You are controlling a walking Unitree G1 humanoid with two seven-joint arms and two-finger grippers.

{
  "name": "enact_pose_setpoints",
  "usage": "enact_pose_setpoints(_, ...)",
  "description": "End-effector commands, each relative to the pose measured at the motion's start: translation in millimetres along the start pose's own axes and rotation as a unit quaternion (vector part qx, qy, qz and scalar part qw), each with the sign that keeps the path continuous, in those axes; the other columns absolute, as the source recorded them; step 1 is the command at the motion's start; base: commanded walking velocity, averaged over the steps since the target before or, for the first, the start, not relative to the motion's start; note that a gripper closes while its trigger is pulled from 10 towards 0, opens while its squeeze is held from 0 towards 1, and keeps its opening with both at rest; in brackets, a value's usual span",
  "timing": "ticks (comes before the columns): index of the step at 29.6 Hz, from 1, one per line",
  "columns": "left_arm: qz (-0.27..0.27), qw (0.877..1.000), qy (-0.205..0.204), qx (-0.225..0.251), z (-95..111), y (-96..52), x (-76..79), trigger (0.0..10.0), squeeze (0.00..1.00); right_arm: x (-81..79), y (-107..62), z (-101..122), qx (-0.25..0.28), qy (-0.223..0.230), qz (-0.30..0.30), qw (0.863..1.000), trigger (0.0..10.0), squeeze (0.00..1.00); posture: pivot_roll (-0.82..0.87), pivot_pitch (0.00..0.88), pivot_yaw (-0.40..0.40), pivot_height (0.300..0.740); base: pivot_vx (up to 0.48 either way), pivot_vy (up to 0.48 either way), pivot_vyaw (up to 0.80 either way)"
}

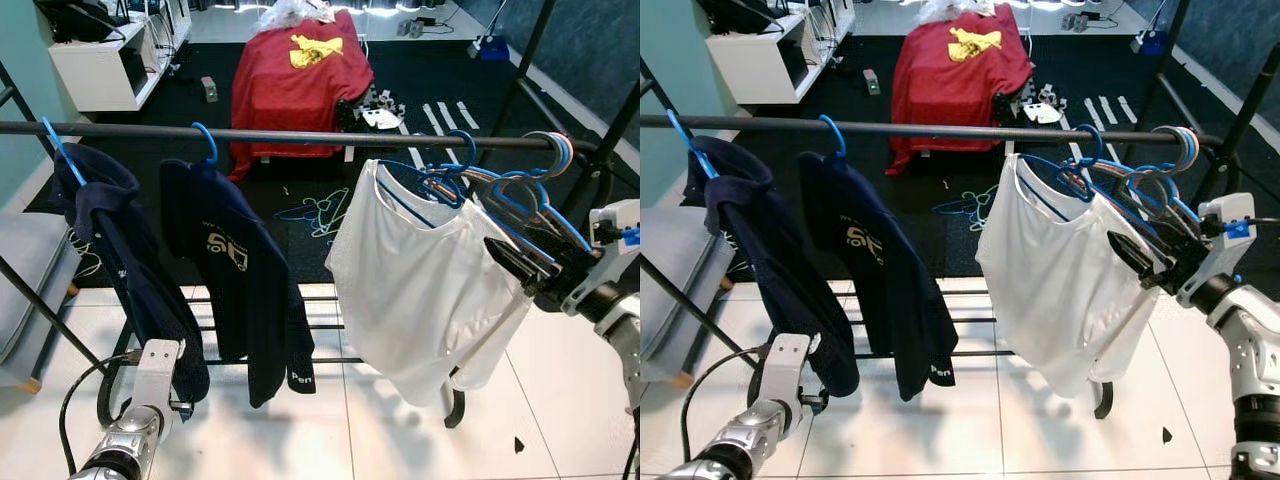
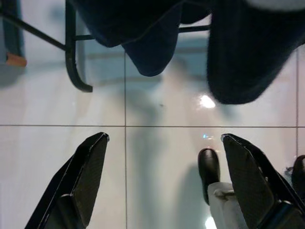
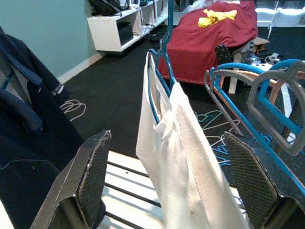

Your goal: Hang hanger

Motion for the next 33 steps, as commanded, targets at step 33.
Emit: enact_pose_setpoints(33, 0.037, 0.999, 0.009, -0.017, -14.0, -3.5, -30.8, 10.0, 0.00, -3.9, -11.6, 43.4, 0.010, -0.044, 0.086, 0.995, 10.0, 0.00, 0.02, 0.165, 0.068, 0.740, 0.000, -0.100, 0.00)
Point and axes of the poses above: a point about 5 cm out from each wrist's last joint towards the gripper, its own y axis pointing out of the wrist towards the gripper, its own z axis along the axis of the wrist's last joint, x = y × z, the point moved 6 cm from there along y, pointing out of the wrist towards the gripper, and after that the axes turned 10 degrees about y, right-handed, at the moved point
